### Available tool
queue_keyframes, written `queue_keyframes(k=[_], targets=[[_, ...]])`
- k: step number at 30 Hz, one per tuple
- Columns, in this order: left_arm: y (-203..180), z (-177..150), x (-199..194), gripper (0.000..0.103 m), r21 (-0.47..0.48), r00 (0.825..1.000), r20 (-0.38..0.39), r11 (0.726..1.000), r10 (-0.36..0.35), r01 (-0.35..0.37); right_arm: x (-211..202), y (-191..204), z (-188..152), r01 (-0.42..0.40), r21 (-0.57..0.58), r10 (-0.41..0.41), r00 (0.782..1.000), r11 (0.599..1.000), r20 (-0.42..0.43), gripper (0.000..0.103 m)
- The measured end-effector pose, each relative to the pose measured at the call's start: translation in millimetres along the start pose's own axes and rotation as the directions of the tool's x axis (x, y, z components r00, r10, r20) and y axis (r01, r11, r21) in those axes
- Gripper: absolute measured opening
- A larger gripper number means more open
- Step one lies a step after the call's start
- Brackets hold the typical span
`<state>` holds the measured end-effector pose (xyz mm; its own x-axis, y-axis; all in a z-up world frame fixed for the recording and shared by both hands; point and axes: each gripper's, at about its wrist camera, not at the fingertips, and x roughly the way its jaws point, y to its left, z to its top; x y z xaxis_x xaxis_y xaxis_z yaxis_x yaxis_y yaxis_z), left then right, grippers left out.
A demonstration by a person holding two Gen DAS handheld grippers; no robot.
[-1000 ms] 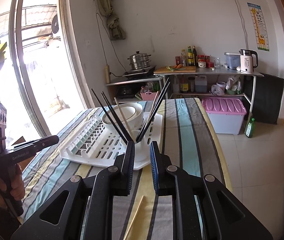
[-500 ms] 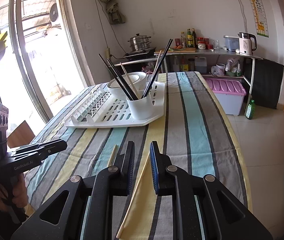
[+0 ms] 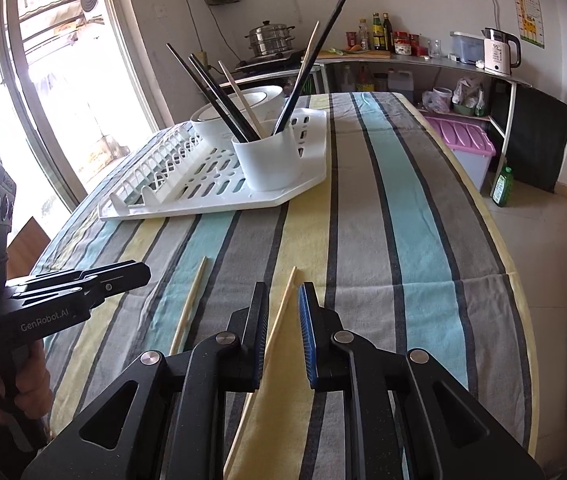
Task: Organize utensils
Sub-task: 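Move both tools back toward the last wooden chopsticks on the cloth, then close the left tool on a wooden chopstick while the right tool grasps another wooden chopstick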
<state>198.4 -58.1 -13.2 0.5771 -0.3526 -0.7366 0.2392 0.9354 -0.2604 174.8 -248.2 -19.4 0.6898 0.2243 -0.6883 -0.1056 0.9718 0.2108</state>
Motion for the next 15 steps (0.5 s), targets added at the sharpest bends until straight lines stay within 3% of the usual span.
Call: queue_keyframes(k=[6,15], targets=[[1,12,33,0.017,-0.039,0.997,-0.076,0.999,-0.015,0.012,24,-4,3,0.004,0.012,-0.003,0.999,1.0,-0.05,0.016],[-2,17,54,0.017,-0.046,0.993,-0.116,0.999,0.007,-0.012,48,-1,9,0.016,-0.017,-0.018,0.994,1.0,-0.107,0.016]])
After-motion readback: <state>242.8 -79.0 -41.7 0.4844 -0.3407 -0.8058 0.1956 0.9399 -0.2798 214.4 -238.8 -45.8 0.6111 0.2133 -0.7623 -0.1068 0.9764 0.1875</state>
